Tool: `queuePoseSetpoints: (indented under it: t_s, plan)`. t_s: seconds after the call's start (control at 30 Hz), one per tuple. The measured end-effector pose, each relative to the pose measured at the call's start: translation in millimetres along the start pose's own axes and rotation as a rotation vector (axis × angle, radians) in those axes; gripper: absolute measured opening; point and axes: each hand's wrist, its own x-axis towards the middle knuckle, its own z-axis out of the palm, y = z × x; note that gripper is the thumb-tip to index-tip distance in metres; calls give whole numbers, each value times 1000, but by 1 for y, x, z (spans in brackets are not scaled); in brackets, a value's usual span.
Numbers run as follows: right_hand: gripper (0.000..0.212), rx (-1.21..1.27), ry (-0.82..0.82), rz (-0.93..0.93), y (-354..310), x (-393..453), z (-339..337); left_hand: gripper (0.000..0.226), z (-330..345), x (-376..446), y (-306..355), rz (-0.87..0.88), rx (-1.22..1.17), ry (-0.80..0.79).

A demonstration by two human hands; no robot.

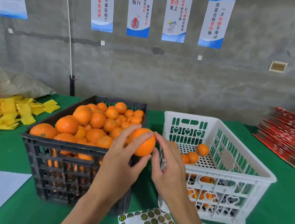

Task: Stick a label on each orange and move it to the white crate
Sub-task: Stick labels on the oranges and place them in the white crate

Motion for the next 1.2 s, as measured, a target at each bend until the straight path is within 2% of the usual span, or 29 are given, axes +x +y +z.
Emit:
queuePoseSetpoints:
  t_s: [0.1, 0.23, 0.3, 0.37, 0.47, 0.53, 0.63, 0.83, 0.9, 0.97, 1.07, 1.2]
  plan:
    - [43, 46, -70, -16, -1, -41, -10, 57, 11, -51, 6, -2, 13, 16]
    - [33, 41, -363, 205, 23, -98, -20, 67, 29, -113, 0, -152, -72, -109]
    - [30, -55, -520, 315, 43, -123, -22, 76, 39, -138, -3, -333, -166, -166]
    - [34, -139, -628, 379, 59, -145, -19, 74, 48, -159, -6, -566, -270, -176]
    - [49, -162, -730, 412, 68, -167, -10, 65, 59, -181, -16, -853, -398, -200]
    - [54, -185, -768, 395, 70, -172, -4, 64, 64, -190, -22, -946, -508, -201]
    - [52, -194, -775, 384, 78, -174, 0, 65, 68, -194, -26, -975, -557, -170]
    - [23, -134, -646, 398, 84, -177, 4, 57, 73, -203, -29, -902, -488, -253]
    - [25, -196, -677, 329, 85, -176, 4, 56, 73, -204, -30, -893, -454, -268]
    - [37, -242, -729, 266, 84, -176, 4, 57, 73, -205, -31, -886, -429, -282]
    - [57, -186, -767, 303, 86, -177, 1, 59, 74, -205, -31, -884, -409, -290]
    - [37, -114, -706, 319, 90, -178, 3, 54, 76, -207, -31, -887, -405, -283]
